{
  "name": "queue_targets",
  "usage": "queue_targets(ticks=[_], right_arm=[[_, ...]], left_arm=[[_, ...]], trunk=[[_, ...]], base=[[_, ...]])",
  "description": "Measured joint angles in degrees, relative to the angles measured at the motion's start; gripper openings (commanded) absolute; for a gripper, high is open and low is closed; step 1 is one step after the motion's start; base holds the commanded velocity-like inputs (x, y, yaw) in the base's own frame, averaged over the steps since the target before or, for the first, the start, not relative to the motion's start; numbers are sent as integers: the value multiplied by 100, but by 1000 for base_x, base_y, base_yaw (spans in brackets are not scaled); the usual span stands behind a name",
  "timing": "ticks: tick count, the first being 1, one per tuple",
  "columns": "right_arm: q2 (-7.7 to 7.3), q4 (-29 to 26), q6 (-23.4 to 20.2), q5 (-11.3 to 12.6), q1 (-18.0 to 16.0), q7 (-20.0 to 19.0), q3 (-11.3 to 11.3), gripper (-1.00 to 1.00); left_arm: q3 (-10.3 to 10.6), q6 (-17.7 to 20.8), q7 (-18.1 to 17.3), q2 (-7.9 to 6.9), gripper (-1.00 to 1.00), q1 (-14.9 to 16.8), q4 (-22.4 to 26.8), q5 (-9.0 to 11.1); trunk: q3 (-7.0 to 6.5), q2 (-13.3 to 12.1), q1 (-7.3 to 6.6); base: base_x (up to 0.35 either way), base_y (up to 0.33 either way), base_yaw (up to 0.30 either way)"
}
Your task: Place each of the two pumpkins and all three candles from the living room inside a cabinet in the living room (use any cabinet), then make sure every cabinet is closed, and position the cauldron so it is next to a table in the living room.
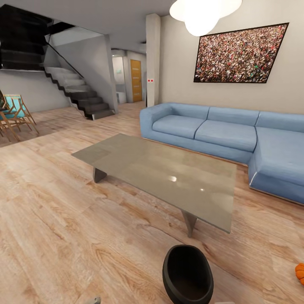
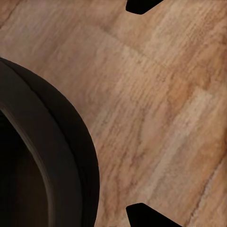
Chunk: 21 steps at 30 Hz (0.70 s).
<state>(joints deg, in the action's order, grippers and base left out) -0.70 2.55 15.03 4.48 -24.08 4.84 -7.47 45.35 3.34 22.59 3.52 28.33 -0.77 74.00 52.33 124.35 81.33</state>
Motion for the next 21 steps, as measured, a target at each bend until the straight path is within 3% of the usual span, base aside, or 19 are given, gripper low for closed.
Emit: queue_targets(ticks=[4,15,21], right_arm=[[0,0,0,0,0,0,0,100],[-1,0,0,8,1,0,0,100],[0,0,-6,2,1,0,0,100]], left_arm=[[1,0,0,1,100,0,1,0],[0,0,0,10,100,1,24,0],[0,0,0,8,100,3,18,0]], trunk=[[0,0,0],[10,0,0],[60,0,0]], base=[[-128,0,0],[-308,0,0],[-69,0,0]])
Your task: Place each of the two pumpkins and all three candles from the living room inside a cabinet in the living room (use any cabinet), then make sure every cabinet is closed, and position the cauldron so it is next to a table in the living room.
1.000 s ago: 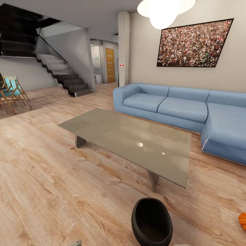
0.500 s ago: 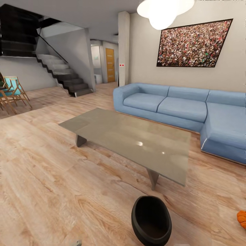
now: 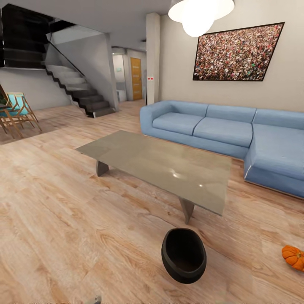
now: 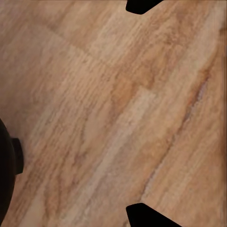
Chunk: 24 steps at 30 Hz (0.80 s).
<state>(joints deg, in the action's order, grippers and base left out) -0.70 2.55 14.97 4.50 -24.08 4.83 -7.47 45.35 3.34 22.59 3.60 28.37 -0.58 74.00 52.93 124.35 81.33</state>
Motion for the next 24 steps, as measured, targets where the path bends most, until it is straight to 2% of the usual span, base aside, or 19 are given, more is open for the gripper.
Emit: queue_targets(ticks=[15,19,24], right_arm=[[39,9,-26,-39,51,56,-8,100],[78,9,-51,-20,52,606,-3,100],[124,15,-48,-54,60,734,-6,100]], left_arm=[[0,0,0,-9,100,-2,-3,0],[0,0,0,-9,100,1,-3,0],[0,0,0,-9,100,-1,-3,0]], trunk=[[138,0,0],[176,0,0],[222,0,0]], base=[[-2,0,0],[0,0,0],[0,0,43]])
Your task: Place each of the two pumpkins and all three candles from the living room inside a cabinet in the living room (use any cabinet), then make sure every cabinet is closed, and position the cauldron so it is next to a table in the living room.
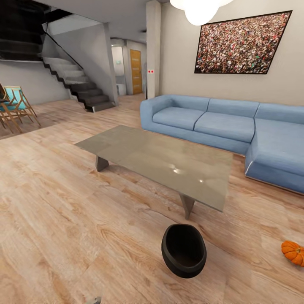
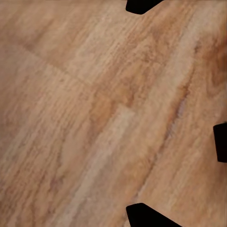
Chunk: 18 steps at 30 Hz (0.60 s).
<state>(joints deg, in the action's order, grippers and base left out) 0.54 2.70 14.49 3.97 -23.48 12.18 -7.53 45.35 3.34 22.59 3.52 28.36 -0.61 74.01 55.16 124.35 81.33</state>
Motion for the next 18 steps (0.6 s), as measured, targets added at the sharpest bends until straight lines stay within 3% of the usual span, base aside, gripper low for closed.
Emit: queue_targets(ticks=[3,9,18], right_arm=[[5,-3,12,-39,39,9,-7,100],[8,-6,34,-365,64,13,-11,100],[-1,-6,37,-422,70,13,-6,100]], left_arm=[[0,0,0,0,100,0,0,0],[0,0,0,0,100,0,0,0],[-7,0,8,17,100,1,15,17]], trunk=[[28,0,0],[81,0,0],[142,-39,-21]], base=[[0,0,122],[0,0,153],[0,0,160]])
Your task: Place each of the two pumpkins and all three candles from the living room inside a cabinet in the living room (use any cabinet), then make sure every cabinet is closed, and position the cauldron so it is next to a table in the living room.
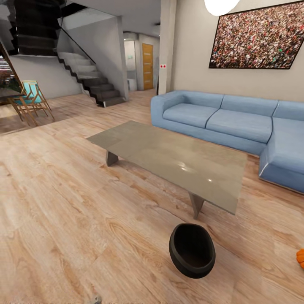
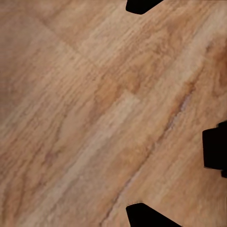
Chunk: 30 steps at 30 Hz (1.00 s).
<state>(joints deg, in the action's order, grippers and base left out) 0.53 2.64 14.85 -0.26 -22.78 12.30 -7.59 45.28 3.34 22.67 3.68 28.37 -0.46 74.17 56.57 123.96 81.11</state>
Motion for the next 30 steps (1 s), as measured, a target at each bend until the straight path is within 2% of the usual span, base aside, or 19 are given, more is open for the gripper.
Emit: queue_targets(ticks=[30], right_arm=[[-50,-60,-8,-26,0,-4,-1,100]], left_arm=[[-3,70,-8,9,100,-65,-14,-7]], trunk=[[-280,-1203,-659]], base=[[0,0,163]])
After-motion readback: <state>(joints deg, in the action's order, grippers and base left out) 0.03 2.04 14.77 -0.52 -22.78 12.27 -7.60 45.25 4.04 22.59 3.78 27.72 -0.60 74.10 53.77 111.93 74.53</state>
